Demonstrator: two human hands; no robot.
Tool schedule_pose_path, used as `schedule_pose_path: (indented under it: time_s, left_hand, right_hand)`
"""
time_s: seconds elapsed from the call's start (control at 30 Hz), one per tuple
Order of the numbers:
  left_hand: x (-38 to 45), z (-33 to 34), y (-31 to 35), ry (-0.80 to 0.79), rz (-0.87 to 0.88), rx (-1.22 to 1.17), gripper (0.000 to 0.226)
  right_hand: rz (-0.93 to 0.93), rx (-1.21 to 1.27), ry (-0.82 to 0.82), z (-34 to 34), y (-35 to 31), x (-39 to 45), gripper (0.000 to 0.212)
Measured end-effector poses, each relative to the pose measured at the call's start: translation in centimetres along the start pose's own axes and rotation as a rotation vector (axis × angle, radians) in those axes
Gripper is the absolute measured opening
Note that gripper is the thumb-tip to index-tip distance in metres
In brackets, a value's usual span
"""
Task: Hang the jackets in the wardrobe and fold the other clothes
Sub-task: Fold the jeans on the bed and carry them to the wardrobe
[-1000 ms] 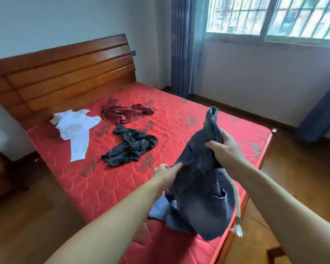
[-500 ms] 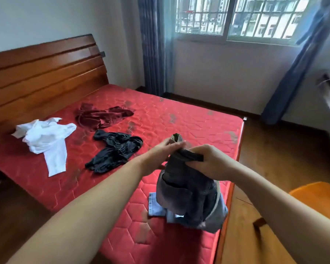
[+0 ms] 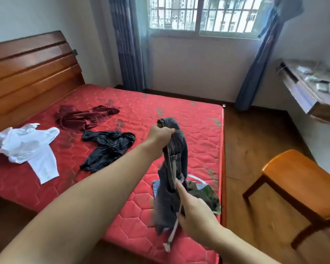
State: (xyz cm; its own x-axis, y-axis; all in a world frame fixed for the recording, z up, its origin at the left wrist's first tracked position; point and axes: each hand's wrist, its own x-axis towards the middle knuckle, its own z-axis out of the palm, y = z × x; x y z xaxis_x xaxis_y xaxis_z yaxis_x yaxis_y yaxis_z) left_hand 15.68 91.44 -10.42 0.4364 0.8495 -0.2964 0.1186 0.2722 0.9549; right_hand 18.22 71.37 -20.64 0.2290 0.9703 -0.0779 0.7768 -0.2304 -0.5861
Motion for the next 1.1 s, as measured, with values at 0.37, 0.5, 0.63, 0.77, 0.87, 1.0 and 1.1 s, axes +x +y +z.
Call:
schedule_pose_path:
  time_s: [0.37,0.5,0.63,0.77,0.87,1.0,1.1]
  left_hand:
    - [-10.9,1.4,7.1,0.044,0.186,-0.196,0.011]
    - [-12.7,1.1,10.4,-0.01,0.265,-0.248,0.016]
    - [-12.8,-0.9,11.7,-0.018,0.301,-0.21,0.014]
    - [-10.4,-4.9,11.1,0.004,0.302,-0.139,0.016]
    - [-7.8,-7.2,9.7,-0.026,0.273,-0.119,0.012]
    - [-2.1,-11.1,7.5,-0.075,0.445,0.333,0.018]
    - [2.4,-15.4,5.1,-0.18,0.516,0.799,0.019]
  right_hand:
    - [0.339,0.304,0.355,5.2,-1.8,-7.2,0.052]
    - [0.393,0.618,0.399,4.8,-4.2,-6.2,0.085]
    - [0.489,0.698,0.379,4.2,-4.9,-4.9,0.029]
    - [0.484,0.782,0.327,1.4,-3.8,-4.1,0.046]
    - [0.454,0.707,0.34,-0.3,-4.1,-1.5,0.042]
    - [0.436,0.533,0.42,-0.9,-4.5,3.6,0.049]
    - [0.403,0.225,0.351,-1.3,-4.3,6.4,0.047]
